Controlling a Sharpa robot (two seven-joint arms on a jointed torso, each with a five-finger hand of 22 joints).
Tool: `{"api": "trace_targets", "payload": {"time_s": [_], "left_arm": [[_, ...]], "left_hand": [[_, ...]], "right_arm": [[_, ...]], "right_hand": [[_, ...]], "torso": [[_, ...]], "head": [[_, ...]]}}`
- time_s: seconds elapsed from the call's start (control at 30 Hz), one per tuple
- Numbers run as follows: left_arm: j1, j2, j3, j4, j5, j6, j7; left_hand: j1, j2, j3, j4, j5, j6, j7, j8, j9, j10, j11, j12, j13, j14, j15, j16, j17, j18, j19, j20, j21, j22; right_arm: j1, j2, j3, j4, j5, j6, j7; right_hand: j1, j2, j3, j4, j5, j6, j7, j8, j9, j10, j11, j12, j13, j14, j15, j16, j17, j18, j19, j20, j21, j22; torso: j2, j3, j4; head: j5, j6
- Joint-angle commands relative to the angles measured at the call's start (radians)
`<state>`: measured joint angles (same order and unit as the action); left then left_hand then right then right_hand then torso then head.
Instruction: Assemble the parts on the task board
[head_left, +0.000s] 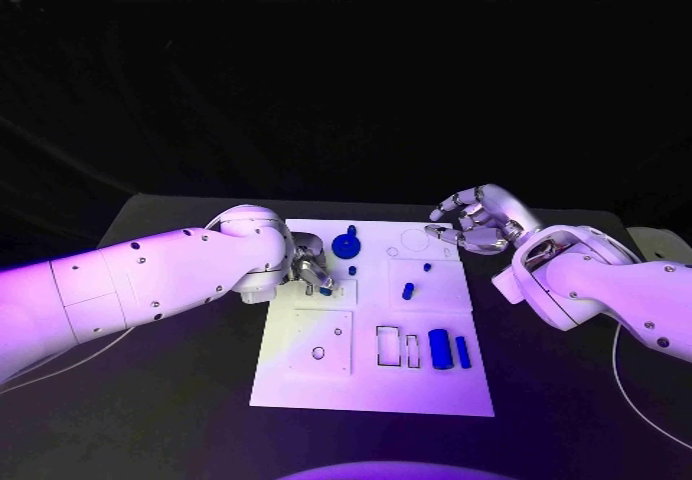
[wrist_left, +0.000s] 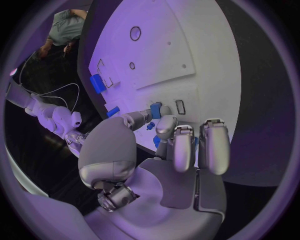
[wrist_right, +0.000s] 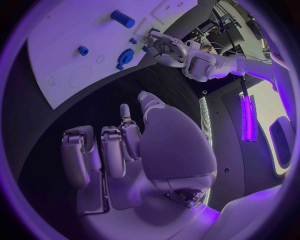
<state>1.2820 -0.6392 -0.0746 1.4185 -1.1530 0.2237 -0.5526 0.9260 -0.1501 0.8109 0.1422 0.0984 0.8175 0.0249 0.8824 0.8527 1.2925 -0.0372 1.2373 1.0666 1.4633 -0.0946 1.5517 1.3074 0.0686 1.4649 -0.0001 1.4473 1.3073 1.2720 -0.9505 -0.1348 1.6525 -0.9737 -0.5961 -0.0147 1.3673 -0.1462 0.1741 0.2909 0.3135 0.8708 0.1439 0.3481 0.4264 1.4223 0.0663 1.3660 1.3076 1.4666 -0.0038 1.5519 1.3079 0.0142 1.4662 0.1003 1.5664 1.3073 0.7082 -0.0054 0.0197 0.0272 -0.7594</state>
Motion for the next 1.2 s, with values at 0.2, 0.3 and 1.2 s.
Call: {"api": "trace_targets", "payload": {"time_s": [0.2,0.3,1.2], "left_arm": [[-0.005,0.006,-0.004,-0.001,0.017,0.034,-0.003],[-0.005,0.007,-0.004,-0.002,0.018,0.035,-0.003],[-0.005,0.012,-0.004,-0.011,0.024,0.039,-0.003]], "left_hand": [[-0.016,-0.003,-0.015,0.008,-0.006,0.008,0.003,-0.006,0.0,0.002,-0.004,0.007,0.002,0.102,-0.007,0.006,0.245,-0.019,0.034,-0.009,-0.004,0.013],[-0.02,-0.003,-0.02,0.013,-0.007,0.009,0.003,-0.006,0.0,0.003,-0.004,0.008,0.004,0.102,-0.007,0.007,0.246,-0.019,0.034,-0.009,-0.005,0.012],[-0.057,-0.006,-0.087,0.069,-0.017,0.02,0.002,-0.01,0.0,0.007,-0.004,0.014,0.006,0.103,-0.008,0.009,0.248,-0.019,0.035,-0.01,-0.005,0.015]], "right_arm": [[-0.001,0.0,0.0,0.001,-0.012,0.004,0.003],[-0.001,0.0,0.0,0.001,-0.012,0.004,0.003],[-0.001,-0.003,0.0,0.004,-0.01,0.0,0.004]], "right_hand": [[-0.015,0.0,0.006,0.0,0.003,-0.007,0.0,0.004,0.001,-0.004,-0.006,-0.005,0.104,0.092,-0.008,-0.004,0.215,-0.014,0.105,-0.007,0.004,0.263],[-0.017,0.0,0.005,0.0,0.003,-0.008,0.0,0.005,0.002,-0.004,-0.006,-0.004,0.105,0.092,-0.008,-0.004,0.214,-0.014,0.105,-0.007,0.004,0.263],[-0.049,-0.001,0.003,0.001,-0.016,-0.013,-0.001,0.01,0.006,-0.005,-0.006,-0.006,0.103,0.091,-0.008,-0.006,0.212,-0.014,0.105,-0.007,0.004,0.263]], "torso": [[-0.001,-0.0008,0.0008],[-0.001,-0.0003,0.0008],[-0.001,-0.0008,0.0009]], "head": [[-0.003,-0.004],[-0.003,-0.004],[-0.007,-0.007]]}}
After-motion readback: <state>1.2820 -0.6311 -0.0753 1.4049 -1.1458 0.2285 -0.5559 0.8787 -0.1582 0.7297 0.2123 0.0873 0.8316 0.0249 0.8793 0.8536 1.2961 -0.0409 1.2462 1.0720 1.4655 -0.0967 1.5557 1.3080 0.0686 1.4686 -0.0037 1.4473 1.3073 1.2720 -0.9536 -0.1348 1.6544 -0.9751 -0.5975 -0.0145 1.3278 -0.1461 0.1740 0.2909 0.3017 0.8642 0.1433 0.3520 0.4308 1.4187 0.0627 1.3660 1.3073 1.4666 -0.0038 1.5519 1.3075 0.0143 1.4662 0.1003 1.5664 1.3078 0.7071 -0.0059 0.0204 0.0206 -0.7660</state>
